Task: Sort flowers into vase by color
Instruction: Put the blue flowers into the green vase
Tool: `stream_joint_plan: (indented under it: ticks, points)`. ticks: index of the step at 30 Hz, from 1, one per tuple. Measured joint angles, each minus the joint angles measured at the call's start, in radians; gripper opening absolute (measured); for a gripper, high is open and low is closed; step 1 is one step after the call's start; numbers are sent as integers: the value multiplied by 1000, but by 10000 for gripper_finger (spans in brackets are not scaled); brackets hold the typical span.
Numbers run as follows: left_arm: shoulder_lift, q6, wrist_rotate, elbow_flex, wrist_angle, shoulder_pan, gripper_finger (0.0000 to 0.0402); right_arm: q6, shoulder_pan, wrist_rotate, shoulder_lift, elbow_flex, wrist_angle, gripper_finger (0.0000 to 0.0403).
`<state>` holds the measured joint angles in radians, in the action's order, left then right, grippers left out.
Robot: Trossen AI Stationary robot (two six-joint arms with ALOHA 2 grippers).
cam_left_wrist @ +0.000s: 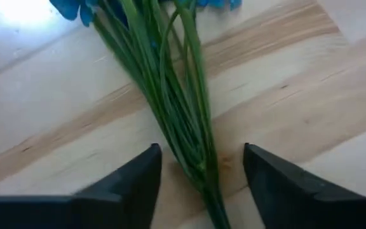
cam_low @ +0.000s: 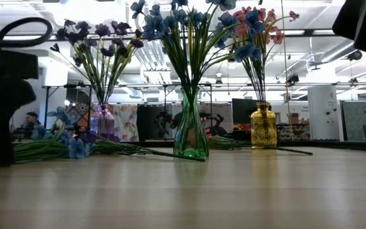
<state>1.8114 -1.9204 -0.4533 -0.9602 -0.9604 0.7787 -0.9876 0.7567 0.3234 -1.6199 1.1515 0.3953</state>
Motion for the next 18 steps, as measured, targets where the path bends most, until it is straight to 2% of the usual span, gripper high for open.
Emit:
stream_joint_plan:
  ticks: [9, 18]
  points:
    - [34, -36, 0, -7, -4, 0, 19, 11, 1, 10, 0, 0, -16, 221]
    - [-15, -29, 77, -33, -132, 2, 2, 11, 1, 17, 0, 0, -19, 221]
